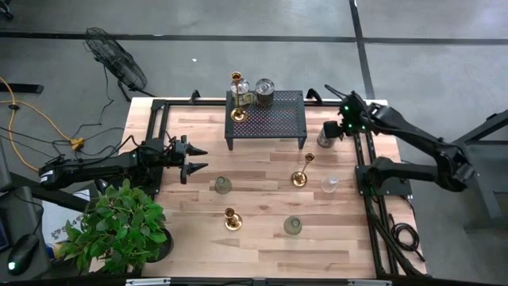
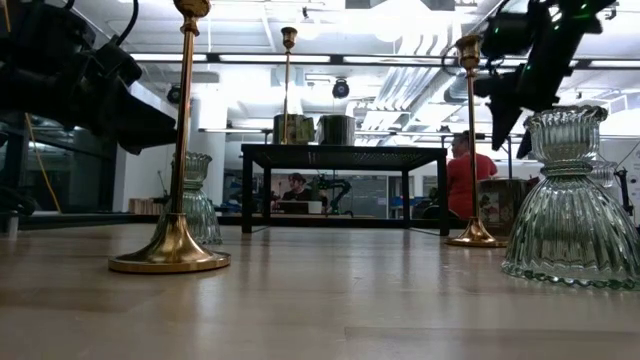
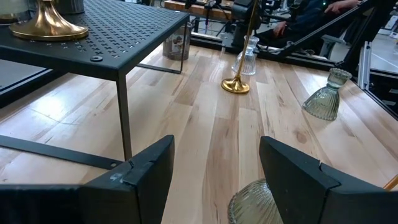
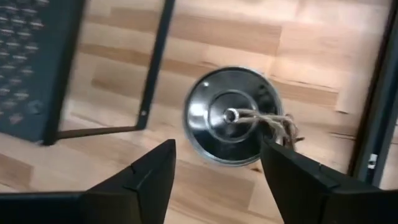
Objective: Stock candles on shelf
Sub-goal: Put the silver scented candle on the shelf
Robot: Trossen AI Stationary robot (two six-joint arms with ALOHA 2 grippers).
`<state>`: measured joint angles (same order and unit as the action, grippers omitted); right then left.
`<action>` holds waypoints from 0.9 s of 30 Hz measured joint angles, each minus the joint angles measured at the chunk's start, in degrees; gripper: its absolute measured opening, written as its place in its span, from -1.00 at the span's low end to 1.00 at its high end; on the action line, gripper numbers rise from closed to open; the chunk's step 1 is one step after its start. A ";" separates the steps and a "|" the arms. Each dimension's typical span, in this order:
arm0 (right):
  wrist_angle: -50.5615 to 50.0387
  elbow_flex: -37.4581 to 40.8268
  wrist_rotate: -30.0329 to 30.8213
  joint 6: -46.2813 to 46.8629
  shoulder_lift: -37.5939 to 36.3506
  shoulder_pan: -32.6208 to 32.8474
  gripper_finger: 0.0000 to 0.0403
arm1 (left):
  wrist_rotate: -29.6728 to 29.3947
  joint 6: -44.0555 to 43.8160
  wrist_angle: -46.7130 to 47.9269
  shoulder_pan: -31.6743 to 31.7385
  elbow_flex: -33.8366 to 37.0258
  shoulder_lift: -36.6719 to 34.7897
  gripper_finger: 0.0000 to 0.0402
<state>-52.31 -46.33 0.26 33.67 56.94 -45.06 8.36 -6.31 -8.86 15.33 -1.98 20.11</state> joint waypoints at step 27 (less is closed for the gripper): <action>-11.07 -13.92 2.56 -21.50 25.48 -10.74 0.14 | 0.00 0.00 -0.01 0.01 0.00 -0.01 0.15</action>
<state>-63.39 -60.25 2.82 12.16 82.42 -55.80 8.36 -6.31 -8.86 15.34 -1.98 20.10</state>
